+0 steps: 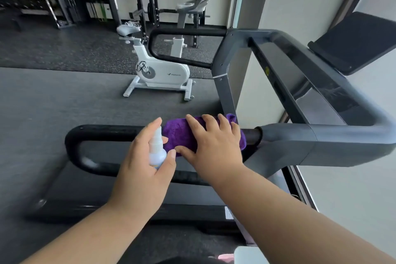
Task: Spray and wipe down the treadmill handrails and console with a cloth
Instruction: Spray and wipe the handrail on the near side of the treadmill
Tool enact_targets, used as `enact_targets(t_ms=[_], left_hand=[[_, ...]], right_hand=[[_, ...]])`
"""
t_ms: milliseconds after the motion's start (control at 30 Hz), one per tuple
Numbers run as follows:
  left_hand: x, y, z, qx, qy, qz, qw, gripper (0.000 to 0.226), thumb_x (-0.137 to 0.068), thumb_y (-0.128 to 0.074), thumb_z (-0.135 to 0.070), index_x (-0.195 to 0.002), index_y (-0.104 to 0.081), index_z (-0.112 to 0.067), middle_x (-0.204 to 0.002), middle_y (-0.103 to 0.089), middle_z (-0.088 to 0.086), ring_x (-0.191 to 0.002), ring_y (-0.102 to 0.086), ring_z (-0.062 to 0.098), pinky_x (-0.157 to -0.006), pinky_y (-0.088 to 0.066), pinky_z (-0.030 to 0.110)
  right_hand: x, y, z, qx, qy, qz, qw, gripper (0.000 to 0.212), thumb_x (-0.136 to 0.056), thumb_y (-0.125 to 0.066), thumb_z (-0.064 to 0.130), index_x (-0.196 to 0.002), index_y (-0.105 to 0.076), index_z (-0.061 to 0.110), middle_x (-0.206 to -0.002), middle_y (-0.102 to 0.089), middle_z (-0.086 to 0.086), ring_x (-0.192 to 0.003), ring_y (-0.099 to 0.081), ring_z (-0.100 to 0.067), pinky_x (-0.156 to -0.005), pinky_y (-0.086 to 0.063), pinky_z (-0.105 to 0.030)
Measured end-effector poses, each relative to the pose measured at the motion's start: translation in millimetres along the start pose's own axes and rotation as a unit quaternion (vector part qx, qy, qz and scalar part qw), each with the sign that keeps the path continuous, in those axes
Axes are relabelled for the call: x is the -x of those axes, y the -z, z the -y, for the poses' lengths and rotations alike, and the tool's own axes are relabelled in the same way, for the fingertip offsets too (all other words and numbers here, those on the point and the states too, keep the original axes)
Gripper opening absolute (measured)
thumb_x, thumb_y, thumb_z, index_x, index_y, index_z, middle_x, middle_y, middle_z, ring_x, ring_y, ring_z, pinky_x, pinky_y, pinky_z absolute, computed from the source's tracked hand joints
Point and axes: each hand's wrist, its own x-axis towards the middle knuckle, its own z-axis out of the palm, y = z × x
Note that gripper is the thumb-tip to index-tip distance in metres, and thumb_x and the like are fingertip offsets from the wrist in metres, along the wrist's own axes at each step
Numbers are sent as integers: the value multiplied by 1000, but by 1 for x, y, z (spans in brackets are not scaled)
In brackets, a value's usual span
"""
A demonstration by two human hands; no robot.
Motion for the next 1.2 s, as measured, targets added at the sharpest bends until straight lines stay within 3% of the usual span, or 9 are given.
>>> enact_targets(t_ms=[200,300,433,600,733,900,1000,1100,1200], left_hand=[[1,2,1,-15,2,-3,1000,69,-84,-68,-12,-130,-36,-51,-120,-60,-6,-107,-52,-10,-87,-33,-1],[0,5,2,-14,3,-10,1000,72,-84,-67,-16,-125,-32,-64,-121,-58,-11,-108,-53,-8,-86,-32,-2],[8,10,11,-9,32,-25,999,71,-85,-66,-18,-127,-29,-61,-111,-59,-21,-105,-55,0,-84,-40,11],[13,21,26,-5,60,-53,997,67,-85,-67,-16,-131,-31,-48,-98,-61,-18,-97,-58,4,-81,-42,16],[7,24,29,-10,64,-56,996,62,-85,-66,-16,-130,-33,-45,-91,-64,-15,-93,-58,4,-76,-42,22],[11,42,35,-5,84,-69,994,60,-86,-65,-17,-125,-34,-48,-92,-61,-17,-90,-57,5,-74,-42,19],[17,55,41,-5,96,-74,993,60,-86,-65,-16,-120,-33,-53,-95,-59,-21,-91,-56,5,-74,-41,19],[19,66,46,-11,100,-69,993,62,-86,-64,-19,-118,-28,-58,-96,-58,-21,-93,-55,3,-73,-42,18],[16,80,55,-8,103,-77,992,63,-87,-65,-19,-111,-30,-65,-100,-59,-18,-98,-54,-2,-73,-39,8]], right_hand=[[-5,-4,-8,-9,55,-27,998,69,-83,-52,74,-141,-48,35,-127,-60,-2,-115,-55,-34,-92,-44,-51],[3,3,-38,5,47,-32,998,69,-82,-50,74,-140,-49,37,-127,-59,-2,-112,-56,-33,-93,-44,-50],[15,5,-56,11,25,-36,999,68,-84,-54,69,-143,-47,36,-135,-56,-3,-127,-48,-34,-109,-34,-56],[15,-8,-11,-11,24,-33,999,68,-87,-59,59,-148,-39,37,-144,-48,-8,-138,-32,-44,-111,-25,-67],[7,-15,29,-24,57,4,998,70,-91,-50,63,-153,-26,41,-153,-39,-7,-144,-22,-43,-114,-15,-67],[5,0,22,-42,35,3,998,65,-89,-32,74,-144,-43,40,-150,-43,-3,-149,-15,-39,-114,-5,-69],[-9,18,30,-26,25,20,999,69,-87,-28,80,-129,-56,32,-150,-40,-4,-150,-9,-36,-114,3,-68],[-28,19,53,-10,21,53,998,82,-83,-22,87,-135,-45,29,-144,-46,-1,-140,-31,-32,-114,-11,-69],[-31,7,67,47,33,70,996,90,-82,-21,88,-151,-29,30,-133,-57,1,-120,-52,-30,-105,-31,-58]])
